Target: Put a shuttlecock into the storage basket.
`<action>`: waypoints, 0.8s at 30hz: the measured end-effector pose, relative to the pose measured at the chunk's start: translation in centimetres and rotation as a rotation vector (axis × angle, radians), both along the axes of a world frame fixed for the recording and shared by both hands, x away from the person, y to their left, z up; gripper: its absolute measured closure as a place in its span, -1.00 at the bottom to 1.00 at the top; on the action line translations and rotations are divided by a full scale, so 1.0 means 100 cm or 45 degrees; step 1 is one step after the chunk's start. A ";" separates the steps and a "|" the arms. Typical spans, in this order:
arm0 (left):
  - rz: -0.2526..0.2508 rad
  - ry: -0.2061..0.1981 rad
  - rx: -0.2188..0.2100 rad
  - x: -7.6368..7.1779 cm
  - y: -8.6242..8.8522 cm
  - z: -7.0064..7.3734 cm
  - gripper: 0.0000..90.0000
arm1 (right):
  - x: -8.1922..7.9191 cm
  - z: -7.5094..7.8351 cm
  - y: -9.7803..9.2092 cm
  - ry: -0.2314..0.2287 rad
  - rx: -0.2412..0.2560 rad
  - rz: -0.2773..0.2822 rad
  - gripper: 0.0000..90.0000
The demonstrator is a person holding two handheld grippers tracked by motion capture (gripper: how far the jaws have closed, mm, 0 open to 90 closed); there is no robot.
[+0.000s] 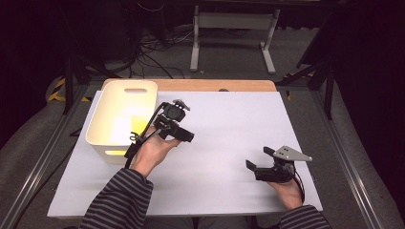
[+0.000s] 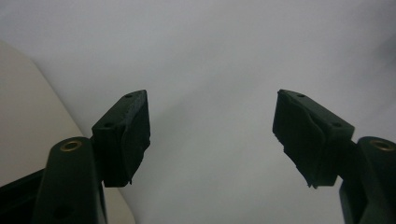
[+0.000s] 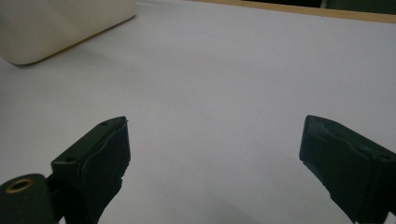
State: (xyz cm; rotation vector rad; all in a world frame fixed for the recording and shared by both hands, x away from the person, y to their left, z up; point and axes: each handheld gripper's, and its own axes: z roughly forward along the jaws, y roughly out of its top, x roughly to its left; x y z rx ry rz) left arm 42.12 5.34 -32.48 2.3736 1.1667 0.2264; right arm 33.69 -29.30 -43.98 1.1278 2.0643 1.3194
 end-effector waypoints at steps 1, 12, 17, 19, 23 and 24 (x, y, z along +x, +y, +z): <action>0.008 0.005 -0.001 -0.001 -0.001 -0.001 -0.37 | 0.000 0.000 0.000 0.002 0.001 0.000 -0.80; -0.006 0.014 0.005 -0.002 -0.003 -0.009 -0.37 | 0.000 0.000 0.000 0.002 0.001 0.001 -0.80; -0.013 0.014 0.015 -0.003 -0.005 -0.012 -0.37 | 0.000 0.000 0.000 0.004 0.000 0.001 -0.80; -0.006 0.020 0.011 -0.003 -0.005 -0.014 -0.37 | 0.000 0.000 0.000 0.002 0.004 0.002 -0.80; -0.006 0.028 0.005 -0.005 -0.006 -0.017 -0.37 | 0.000 0.000 0.000 -0.002 0.008 -0.001 -0.80; -0.010 0.027 0.007 -0.005 -0.007 -0.018 -0.37 | 0.000 0.000 0.000 -0.002 0.008 -0.001 -0.80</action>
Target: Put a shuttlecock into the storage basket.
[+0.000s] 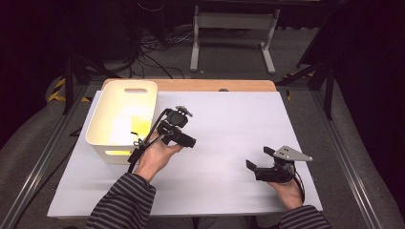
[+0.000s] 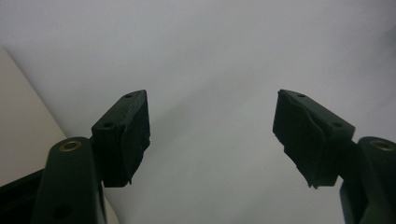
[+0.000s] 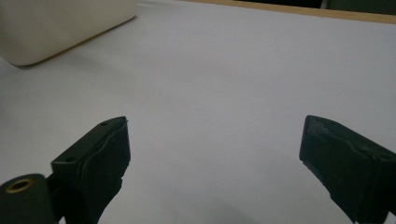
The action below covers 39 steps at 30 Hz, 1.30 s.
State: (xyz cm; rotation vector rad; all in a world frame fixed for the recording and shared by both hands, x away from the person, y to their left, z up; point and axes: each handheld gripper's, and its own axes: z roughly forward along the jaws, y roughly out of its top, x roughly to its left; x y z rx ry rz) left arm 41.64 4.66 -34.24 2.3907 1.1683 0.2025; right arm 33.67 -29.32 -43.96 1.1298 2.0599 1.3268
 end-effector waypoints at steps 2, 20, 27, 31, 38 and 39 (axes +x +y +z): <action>-0.002 0.003 -0.004 -0.001 -0.001 -0.002 -0.37 | 0.000 0.000 0.000 0.002 -0.002 0.002 -0.80; -0.019 0.031 -0.001 -0.006 -0.007 -0.018 -0.38 | -0.001 0.000 0.000 0.002 -0.001 -0.001 -0.80; -0.022 0.064 0.012 -0.008 -0.009 -0.029 -0.37 | -0.001 0.000 0.000 0.003 -0.003 -0.001 -0.80; -0.027 0.072 0.013 -0.010 -0.010 -0.033 -0.37 | -0.001 0.000 0.000 0.003 -0.004 -0.001 -0.80; -0.040 0.066 0.025 -0.015 -0.011 -0.035 -0.38 | -0.001 0.000 0.000 0.000 0.001 0.002 -0.80; -0.047 0.068 0.029 -0.017 -0.011 -0.037 -0.39 | -0.001 0.000 0.000 0.000 0.001 0.001 -0.80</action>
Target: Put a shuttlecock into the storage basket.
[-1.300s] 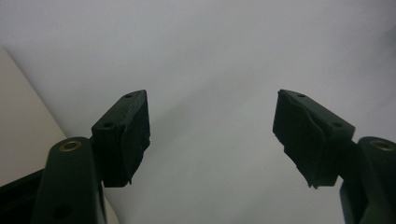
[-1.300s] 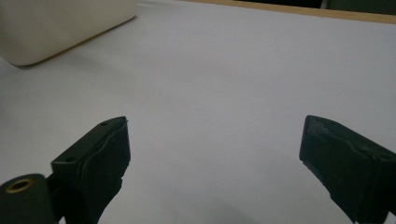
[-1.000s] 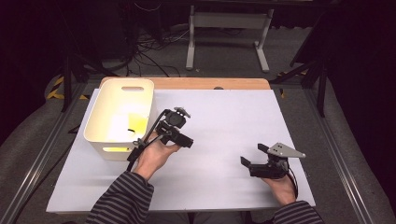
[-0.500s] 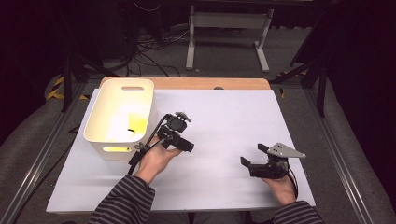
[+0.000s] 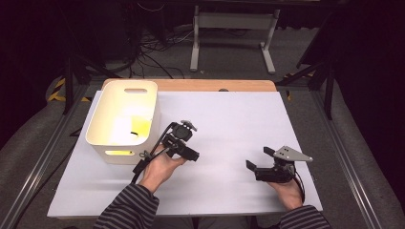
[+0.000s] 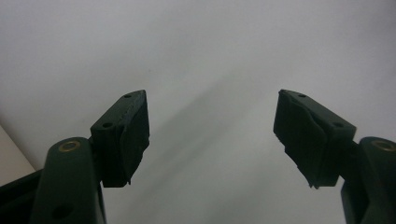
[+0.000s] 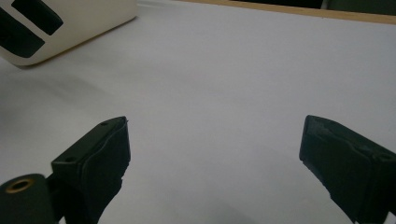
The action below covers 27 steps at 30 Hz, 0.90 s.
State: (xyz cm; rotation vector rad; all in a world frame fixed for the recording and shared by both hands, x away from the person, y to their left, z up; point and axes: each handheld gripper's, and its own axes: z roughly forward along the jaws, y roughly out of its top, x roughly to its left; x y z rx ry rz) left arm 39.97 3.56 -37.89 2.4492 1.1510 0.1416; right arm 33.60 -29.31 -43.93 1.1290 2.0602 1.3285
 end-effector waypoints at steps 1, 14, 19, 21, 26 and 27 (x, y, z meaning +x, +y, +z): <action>0.000 0.003 -0.004 -0.001 0.000 -0.001 -0.39 | 0.000 0.000 0.000 0.000 -0.003 0.001 -0.80; -0.005 0.027 -0.002 -0.011 0.003 -0.014 -0.39 | 0.000 0.000 0.000 0.003 -0.005 -0.003 -0.80; -0.004 0.034 0.009 -0.015 0.006 -0.016 -0.39 | 0.000 0.000 0.000 -0.002 -0.005 0.000 -0.80; -0.001 0.039 0.009 -0.015 0.008 -0.017 -0.39 | 0.000 0.000 0.000 0.000 -0.005 0.001 -0.80; 0.002 0.043 0.012 -0.016 0.011 -0.020 -0.40 | 0.000 0.000 0.000 -0.002 -0.002 -0.001 -0.80; 0.003 0.048 0.017 -0.017 0.011 -0.020 -0.40 | 0.000 0.000 0.000 -0.002 -0.002 -0.001 -0.80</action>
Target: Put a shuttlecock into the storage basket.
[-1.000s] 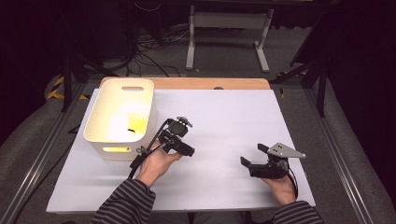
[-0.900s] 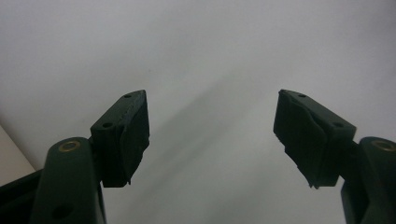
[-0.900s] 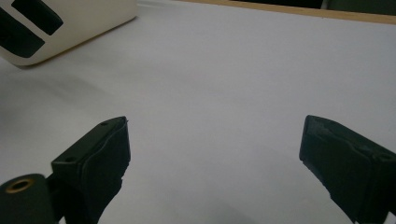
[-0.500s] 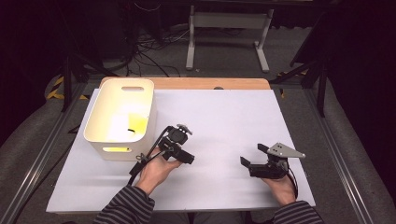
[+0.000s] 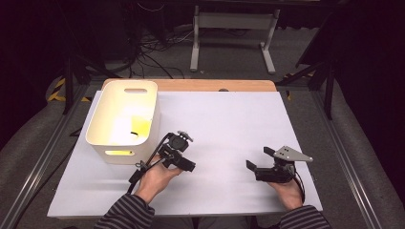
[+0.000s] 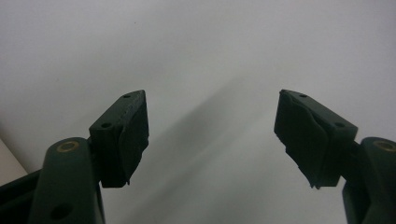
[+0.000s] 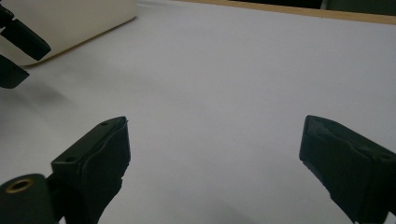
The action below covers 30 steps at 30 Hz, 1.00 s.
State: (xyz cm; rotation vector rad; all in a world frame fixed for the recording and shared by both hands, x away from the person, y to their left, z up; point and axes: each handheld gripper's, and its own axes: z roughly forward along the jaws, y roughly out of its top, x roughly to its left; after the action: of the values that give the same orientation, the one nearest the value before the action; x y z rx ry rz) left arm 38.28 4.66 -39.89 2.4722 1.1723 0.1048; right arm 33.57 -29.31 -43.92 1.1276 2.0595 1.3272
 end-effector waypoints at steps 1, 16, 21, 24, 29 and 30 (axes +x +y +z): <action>-0.001 -0.003 -0.002 -0.001 0.001 0.000 -0.40 | 0.000 0.000 0.000 -0.001 -0.003 0.000 -0.80; 0.013 0.012 0.001 -0.007 0.010 -0.007 -0.41 | 0.000 0.000 0.000 -0.001 -0.004 0.001 -0.80; 0.012 0.016 0.002 -0.010 0.013 -0.010 -0.41 | -0.001 0.000 0.000 0.000 -0.005 0.003 -0.80; 0.014 0.018 0.005 -0.012 0.015 -0.010 -0.41 | -0.001 0.000 0.000 -0.001 -0.007 0.003 -0.80; 0.022 0.010 0.004 -0.014 0.019 -0.011 -0.41 | -0.002 0.000 0.000 -0.003 -0.007 0.006 -0.80; 0.024 0.013 -0.001 -0.015 0.020 -0.011 -0.41 | -0.002 0.000 0.000 -0.003 -0.007 0.006 -0.80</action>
State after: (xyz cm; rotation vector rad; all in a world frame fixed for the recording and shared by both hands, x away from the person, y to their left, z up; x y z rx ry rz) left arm 36.77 6.66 -40.94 2.4638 1.2003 0.0966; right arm 33.36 -29.29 -43.88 1.1192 2.0637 1.3237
